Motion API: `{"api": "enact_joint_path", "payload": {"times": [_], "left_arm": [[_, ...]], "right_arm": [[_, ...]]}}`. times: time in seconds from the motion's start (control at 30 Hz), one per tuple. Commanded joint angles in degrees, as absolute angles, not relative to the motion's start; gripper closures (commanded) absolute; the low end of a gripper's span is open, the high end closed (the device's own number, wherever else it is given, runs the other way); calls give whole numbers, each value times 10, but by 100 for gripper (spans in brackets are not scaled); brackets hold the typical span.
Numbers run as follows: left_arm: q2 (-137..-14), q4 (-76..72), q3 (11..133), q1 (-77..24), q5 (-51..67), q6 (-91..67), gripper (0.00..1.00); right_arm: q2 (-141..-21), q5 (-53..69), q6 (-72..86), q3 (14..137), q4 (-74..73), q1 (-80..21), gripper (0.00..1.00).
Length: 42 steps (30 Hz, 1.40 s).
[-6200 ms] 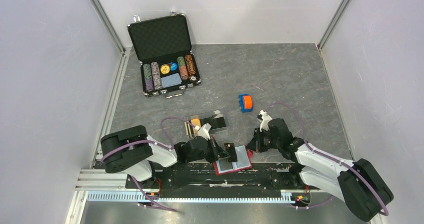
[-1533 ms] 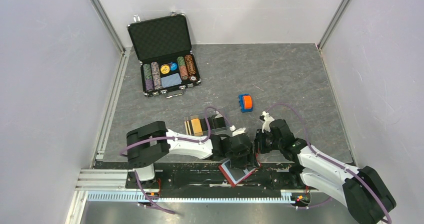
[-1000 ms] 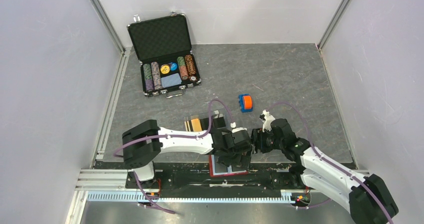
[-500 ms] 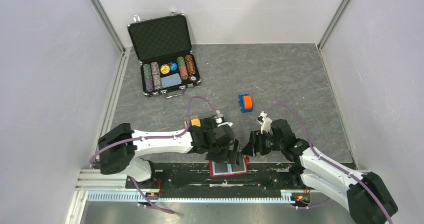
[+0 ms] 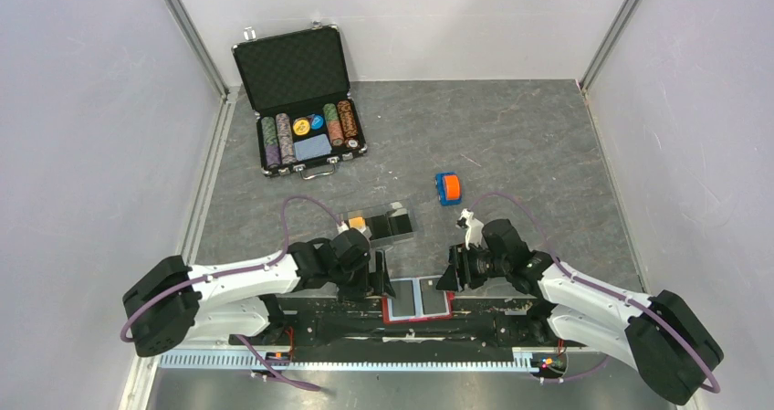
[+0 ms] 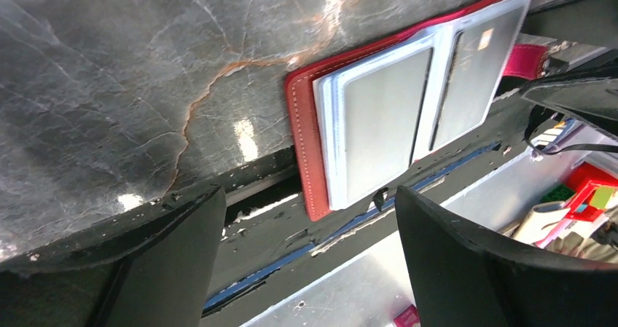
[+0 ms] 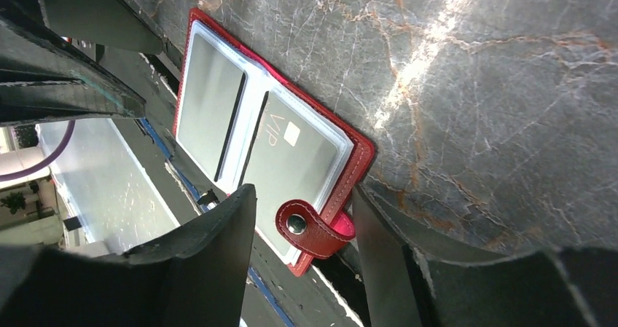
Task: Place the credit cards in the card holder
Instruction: Insert the credit card into the card holder.
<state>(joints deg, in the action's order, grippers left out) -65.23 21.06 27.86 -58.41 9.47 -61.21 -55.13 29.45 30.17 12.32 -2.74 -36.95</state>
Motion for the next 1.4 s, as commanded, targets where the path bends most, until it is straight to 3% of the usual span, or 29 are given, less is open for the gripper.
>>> {"api": "enact_joint_path", "payload": {"times": [0.0,0.27,0.47,0.6,0.93,1.1,1.2,1.23,1.37], "left_arm": [[-659,109,239,-580,150,-659,9],[-732,6,241,-581,183,-671,17],[-767,-49,261,-581,194,-676,40],[-776,-60,270,-580,190,-675,50],[-830,-97,316,-563,190,-667,59],[-863,-87,351,-540,196,-643,58],[-874,-37,378,-533,181,-614,52],[-877,-10,392,-533,173,-599,47],[-880,77,427,-533,147,-556,35]], "right_arm": [[-573,244,292,122,-87,-393,48],[-581,242,314,113,-43,-398,66],[-580,236,331,124,-17,-388,93],[-570,265,358,118,44,-358,100],[-621,291,333,180,50,-314,100],[-636,277,300,204,14,-290,100],[-632,244,276,218,-30,-284,99],[-629,229,268,221,-47,-283,93],[-608,173,241,234,-102,-283,50]]}}
